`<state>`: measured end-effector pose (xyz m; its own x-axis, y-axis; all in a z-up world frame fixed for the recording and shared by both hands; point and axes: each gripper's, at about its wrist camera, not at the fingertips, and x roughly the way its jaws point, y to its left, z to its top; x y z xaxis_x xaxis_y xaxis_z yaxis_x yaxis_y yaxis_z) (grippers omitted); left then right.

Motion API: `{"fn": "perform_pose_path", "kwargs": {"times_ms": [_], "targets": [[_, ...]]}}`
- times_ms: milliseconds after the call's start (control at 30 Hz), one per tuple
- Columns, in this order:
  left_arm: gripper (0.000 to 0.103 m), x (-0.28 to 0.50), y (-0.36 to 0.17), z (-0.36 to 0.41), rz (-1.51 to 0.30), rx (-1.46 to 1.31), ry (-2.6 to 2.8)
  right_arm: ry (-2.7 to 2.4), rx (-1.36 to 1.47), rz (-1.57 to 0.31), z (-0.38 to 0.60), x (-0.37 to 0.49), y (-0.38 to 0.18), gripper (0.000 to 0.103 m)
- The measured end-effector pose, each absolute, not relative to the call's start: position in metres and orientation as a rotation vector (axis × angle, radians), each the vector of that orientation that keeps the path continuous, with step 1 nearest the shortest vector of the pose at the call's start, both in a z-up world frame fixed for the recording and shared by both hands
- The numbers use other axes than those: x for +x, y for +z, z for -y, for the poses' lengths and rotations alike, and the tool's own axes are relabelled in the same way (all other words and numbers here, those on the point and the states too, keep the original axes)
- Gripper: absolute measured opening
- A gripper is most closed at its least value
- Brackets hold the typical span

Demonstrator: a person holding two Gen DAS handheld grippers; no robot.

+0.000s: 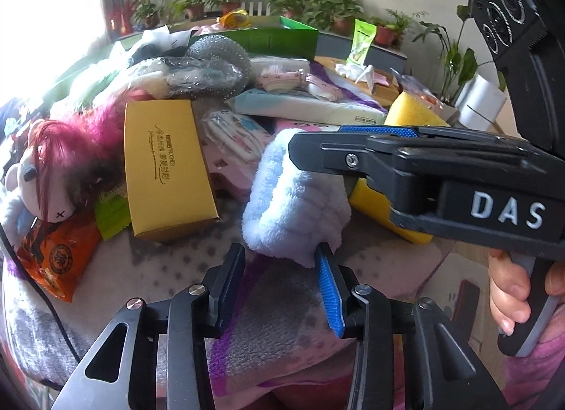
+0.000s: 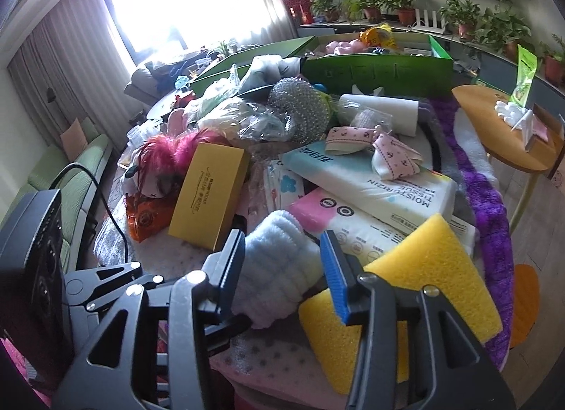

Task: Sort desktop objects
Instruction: 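Move the right gripper to the light blue fluffy towel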

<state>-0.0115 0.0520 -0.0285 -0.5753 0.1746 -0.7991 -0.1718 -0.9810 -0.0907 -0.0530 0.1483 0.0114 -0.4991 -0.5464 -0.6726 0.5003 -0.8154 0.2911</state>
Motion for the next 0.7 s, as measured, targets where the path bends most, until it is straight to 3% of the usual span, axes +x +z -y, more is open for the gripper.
{"fn": "perform_pose_path", "kwargs": {"times_ms": [333,567,633,700], "targets": [[0.042,-0.003,-0.028,-0.029,0.035,-1.357,2.707,-2.253,1.077,0.013,-0.143,-0.053,0.008,0.044],[0.042,0.000,-0.027,-0.021,0.059,-1.375,2.745,-2.218,1.096,-0.054,-0.134,-0.048,0.005,0.051],[0.042,0.001,-0.027,-0.023,0.060,-1.374,2.734,-2.211,1.096,-0.092,-0.131,-0.044,0.004,0.049],[0.042,-0.003,-0.026,-0.027,0.059,-1.381,2.732,-2.205,1.099,-0.120,-0.130,-0.039,0.004,0.040]]}}
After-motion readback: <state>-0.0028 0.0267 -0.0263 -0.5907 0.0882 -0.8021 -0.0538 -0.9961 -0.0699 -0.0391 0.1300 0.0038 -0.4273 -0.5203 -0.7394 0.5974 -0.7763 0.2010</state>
